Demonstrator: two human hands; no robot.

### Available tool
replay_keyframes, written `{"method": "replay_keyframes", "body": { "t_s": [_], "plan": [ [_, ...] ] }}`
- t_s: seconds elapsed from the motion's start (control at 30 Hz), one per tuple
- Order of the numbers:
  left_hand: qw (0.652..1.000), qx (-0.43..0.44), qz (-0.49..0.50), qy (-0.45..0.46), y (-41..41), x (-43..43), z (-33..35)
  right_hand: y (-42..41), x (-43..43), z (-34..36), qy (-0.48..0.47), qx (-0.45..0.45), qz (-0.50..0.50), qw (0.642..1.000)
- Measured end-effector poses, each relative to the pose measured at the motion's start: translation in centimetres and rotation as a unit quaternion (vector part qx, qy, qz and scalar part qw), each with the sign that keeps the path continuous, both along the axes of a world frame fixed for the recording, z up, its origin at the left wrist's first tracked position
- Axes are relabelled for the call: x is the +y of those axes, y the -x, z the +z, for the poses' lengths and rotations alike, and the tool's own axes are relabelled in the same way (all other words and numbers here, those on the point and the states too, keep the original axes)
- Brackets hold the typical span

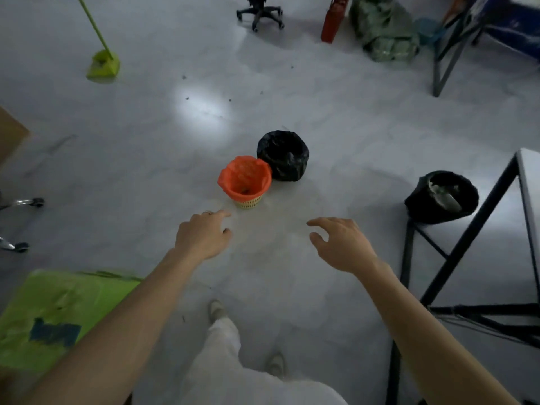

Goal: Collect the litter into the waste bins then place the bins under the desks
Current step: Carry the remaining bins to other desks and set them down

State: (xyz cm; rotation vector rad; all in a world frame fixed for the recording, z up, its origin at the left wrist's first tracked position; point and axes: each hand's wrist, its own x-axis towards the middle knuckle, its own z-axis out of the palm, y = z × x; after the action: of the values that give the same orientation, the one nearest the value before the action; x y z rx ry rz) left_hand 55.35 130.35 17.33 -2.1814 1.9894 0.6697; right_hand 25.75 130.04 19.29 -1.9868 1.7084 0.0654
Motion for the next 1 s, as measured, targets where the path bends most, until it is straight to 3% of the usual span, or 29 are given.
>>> {"method": "replay_keyframes", "body": {
  "t_s": [0.33,0.53,0.67,0.8,1.0],
  "plan": [
    [0.996,0.042,0.006,-0.080,-9.0,-24.5,-4.6,-8.1,-22.1,-3.4,-0.076,0.004,-0.069,0.995],
    [0.986,0.079,0.047,-0.141,-10.2,-35.7,-7.2,-9.3,-33.6,-4.4,-0.093,-0.005,-0.106,0.990],
    [0.965,0.133,0.123,-0.188,-9.2,-42.4,-12.0,-9.0,-42.9,-8.0,-0.119,-0.022,-0.119,0.985],
    [0.926,0.196,0.243,-0.212,-9.6,-47.5,-24.6,-9.0,-53.3,-14.2,-0.181,-0.043,-0.115,0.976],
    [0.878,0.194,0.367,-0.240,-6.6,-53.8,-29.1,-9.6,-65.5,-26.0,-0.261,-0.076,-0.198,0.942]
  ]
}}
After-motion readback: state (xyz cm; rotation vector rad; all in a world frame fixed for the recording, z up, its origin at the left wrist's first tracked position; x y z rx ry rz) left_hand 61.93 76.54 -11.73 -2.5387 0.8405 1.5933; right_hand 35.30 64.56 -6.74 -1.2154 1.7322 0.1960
